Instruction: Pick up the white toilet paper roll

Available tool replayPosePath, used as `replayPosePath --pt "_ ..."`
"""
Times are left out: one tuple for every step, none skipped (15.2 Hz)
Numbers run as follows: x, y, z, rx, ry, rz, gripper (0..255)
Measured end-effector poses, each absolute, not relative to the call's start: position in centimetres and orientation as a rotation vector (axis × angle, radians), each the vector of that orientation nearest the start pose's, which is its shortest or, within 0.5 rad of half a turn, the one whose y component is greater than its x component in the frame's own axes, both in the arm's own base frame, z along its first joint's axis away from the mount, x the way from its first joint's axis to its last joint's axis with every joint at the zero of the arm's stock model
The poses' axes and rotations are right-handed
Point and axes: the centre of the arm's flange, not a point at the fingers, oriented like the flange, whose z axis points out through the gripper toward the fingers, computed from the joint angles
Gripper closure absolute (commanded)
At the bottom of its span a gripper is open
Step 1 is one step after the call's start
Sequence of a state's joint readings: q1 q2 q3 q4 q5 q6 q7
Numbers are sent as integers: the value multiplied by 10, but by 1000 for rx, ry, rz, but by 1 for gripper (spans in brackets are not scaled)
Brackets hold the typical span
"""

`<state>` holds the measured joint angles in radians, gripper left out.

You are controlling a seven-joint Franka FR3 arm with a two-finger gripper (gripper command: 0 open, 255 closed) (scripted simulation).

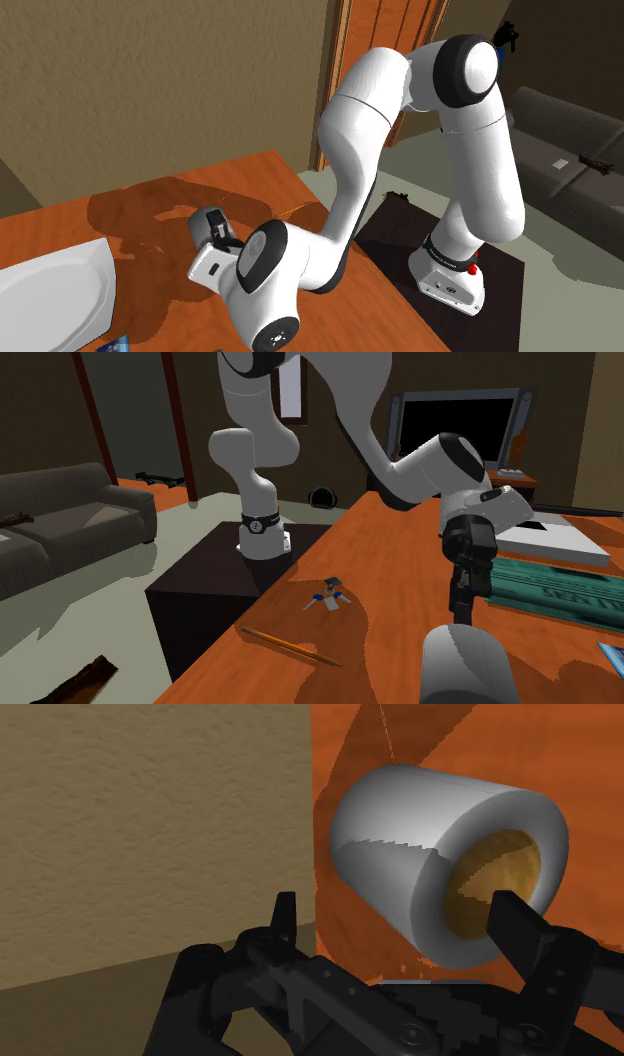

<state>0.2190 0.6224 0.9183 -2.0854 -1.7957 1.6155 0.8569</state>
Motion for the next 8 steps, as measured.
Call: replayPosePath --pt "347 462 227 1660 1183 829 0" --pt "346 461 218 1660 1183 829 0" --pt "345 461 215 1660 1184 829 0" --pt "345 461 214 1659 1183 829 255" --pt "345 461 213 1659 1183 830 255" --pt "345 461 213 1659 1183 830 255" --pt "345 461 213 1659 1183 830 255" --pt "345 461 213 1659 1183 830 255"
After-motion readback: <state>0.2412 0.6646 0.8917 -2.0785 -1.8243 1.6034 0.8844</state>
